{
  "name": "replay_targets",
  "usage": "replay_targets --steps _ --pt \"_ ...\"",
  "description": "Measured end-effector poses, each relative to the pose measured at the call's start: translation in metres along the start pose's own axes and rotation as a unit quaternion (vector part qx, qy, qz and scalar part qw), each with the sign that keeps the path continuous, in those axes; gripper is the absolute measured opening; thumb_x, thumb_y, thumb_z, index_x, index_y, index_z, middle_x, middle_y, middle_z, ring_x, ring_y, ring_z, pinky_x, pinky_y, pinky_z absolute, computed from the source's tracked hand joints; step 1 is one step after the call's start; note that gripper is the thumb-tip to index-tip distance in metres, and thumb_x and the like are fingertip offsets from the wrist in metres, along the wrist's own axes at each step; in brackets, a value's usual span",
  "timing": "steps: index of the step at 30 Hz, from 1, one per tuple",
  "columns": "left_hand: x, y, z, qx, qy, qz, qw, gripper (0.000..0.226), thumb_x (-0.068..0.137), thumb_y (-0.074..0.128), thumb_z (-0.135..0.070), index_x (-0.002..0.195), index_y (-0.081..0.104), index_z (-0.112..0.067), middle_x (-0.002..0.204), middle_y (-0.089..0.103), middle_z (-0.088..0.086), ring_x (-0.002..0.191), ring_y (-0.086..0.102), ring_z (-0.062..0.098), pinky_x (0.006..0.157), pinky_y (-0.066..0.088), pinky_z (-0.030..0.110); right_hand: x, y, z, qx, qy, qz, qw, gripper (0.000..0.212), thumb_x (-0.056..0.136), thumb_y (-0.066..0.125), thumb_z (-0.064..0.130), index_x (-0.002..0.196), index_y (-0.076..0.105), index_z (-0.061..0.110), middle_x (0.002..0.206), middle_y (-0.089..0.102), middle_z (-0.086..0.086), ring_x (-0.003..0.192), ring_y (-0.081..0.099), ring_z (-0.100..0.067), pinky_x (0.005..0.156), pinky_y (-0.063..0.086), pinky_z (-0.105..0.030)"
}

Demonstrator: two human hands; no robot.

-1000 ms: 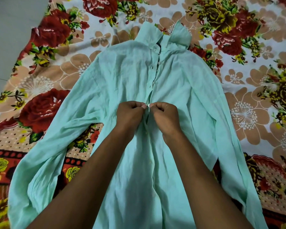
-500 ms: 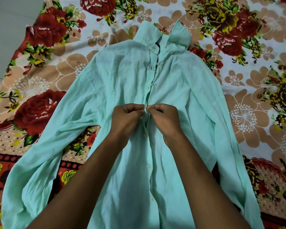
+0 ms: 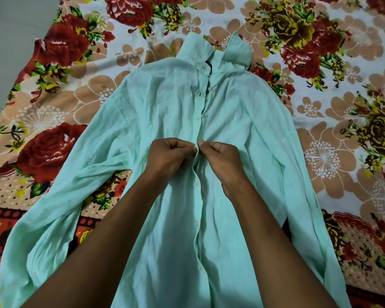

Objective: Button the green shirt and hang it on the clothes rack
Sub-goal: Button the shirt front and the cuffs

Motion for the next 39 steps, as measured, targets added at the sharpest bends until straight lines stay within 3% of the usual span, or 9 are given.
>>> replay_targets --steps 6,10,13,15,21,25,28,32,39 --pt "0.002 0.004 0.009 0.004 -0.012 -0.014 1.0 0.005 0.085 0.078 -0.006 0.08 0.078 -0.004 0.063 0.072 0.005 0.052 0.06 0.012 0.051 0.05 0.02 0.002 0.002 -0.007 -0.053 -0.035 -0.022 0.998 0.013 0.092 0.072 0.022 0.094 0.081 0.013 0.086 0.079 0.004 0.086 0.074 -0.006 0.083 0.057 -0.02" --pt "0.008 0.007 0.006 0.002 -0.044 -0.006 0.999 0.012 0.088 0.072 -0.004 0.077 0.078 -0.003 0.068 0.071 0.015 0.052 0.058 0.017 0.052 0.048 0.022 0.005 0.002 -0.009 -0.083 -0.047 -0.055 0.994 0.009 0.09 0.074 0.02 0.088 0.08 0.014 0.08 0.077 0.004 0.08 0.073 -0.009 0.081 0.06 -0.025" --pt "0.017 0.006 -0.001 0.104 -0.042 0.039 0.993 0.013 0.089 0.071 -0.006 0.08 0.079 0.0 0.077 0.076 0.02 0.055 0.055 0.017 0.053 0.046 0.023 0.012 -0.004 -0.01 -0.176 -0.06 -0.072 0.98 0.012 0.079 0.083 0.018 0.072 0.074 0.018 0.064 0.069 0.009 0.063 0.067 -0.008 0.073 0.06 -0.031" --pt "0.024 0.003 -0.005 0.189 -0.02 0.036 0.981 0.012 0.085 0.076 -0.011 0.079 0.079 -0.002 0.073 0.076 0.015 0.051 0.054 0.013 0.051 0.045 0.021 0.019 -0.01 -0.007 -0.205 -0.046 -0.074 0.975 0.023 0.074 0.088 0.024 0.064 0.067 0.021 0.058 0.063 0.011 0.057 0.06 -0.008 0.066 0.057 -0.03" --pt "0.043 0.023 -0.03 0.238 0.169 -0.067 0.954 0.021 0.081 0.08 -0.03 0.086 0.07 -0.013 0.072 0.067 -0.004 0.066 0.063 0.012 0.062 0.05 0.027 0.044 -0.011 0.027 -0.136 -0.104 -0.126 0.977 0.007 0.084 0.072 0.016 0.079 0.078 0.018 0.073 0.074 0.008 0.072 0.071 -0.012 0.077 0.061 -0.038" --pt "0.061 0.033 -0.033 0.29 0.139 -0.073 0.944 0.027 0.078 0.074 -0.036 0.094 0.065 -0.016 0.085 0.07 0.003 0.075 0.068 0.025 0.068 0.058 0.037 0.066 0.002 0.036 -0.141 -0.082 -0.114 0.98 0.01 0.084 0.072 0.017 0.083 0.081 0.015 0.078 0.078 0.003 0.076 0.073 -0.015 0.079 0.061 -0.04" --pt "0.068 0.031 -0.038 0.309 0.145 -0.082 0.936 0.012 0.081 0.068 -0.02 0.082 0.07 -0.009 0.073 0.067 0.006 0.071 0.066 0.028 0.058 0.05 0.03 0.075 0.007 0.038 -0.187 -0.08 -0.114 0.972 0.007 0.084 0.075 0.018 0.086 0.082 0.016 0.086 0.079 0.001 0.085 0.074 -0.016 0.082 0.06 -0.035" --pt "0.078 0.021 -0.036 0.199 0.087 -0.098 0.971 0.017 0.079 0.066 -0.012 0.079 0.069 0.005 0.073 0.067 0.024 0.065 0.06 0.026 0.062 0.057 0.04 0.075 0.009 0.034 -0.199 -0.082 -0.124 0.969 0.008 0.083 0.074 0.014 0.08 0.08 0.018 0.08 0.077 0.005 0.078 0.072 -0.013 0.074 0.059 -0.029" --pt "0.071 0.02 -0.034 0.018 0.021 -0.048 0.998 0.015 0.088 0.075 -0.012 0.076 0.073 -0.003 0.073 0.067 0.017 0.067 0.061 0.026 0.069 0.058 0.043 0.07 0.012 0.034 -0.053 -0.02 -0.085 0.995 0.01 0.086 0.073 0.017 0.081 0.078 0.01 0.082 0.076 -0.005 0.072 0.064 -0.007 0.067 0.051 -0.017"
Point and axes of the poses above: each hand's wrist, its own x-axis towards the middle knuckle, its own y-axis out of the palm, z = x × y, the point moved 1 cm from there along x, towards the middle knuckle
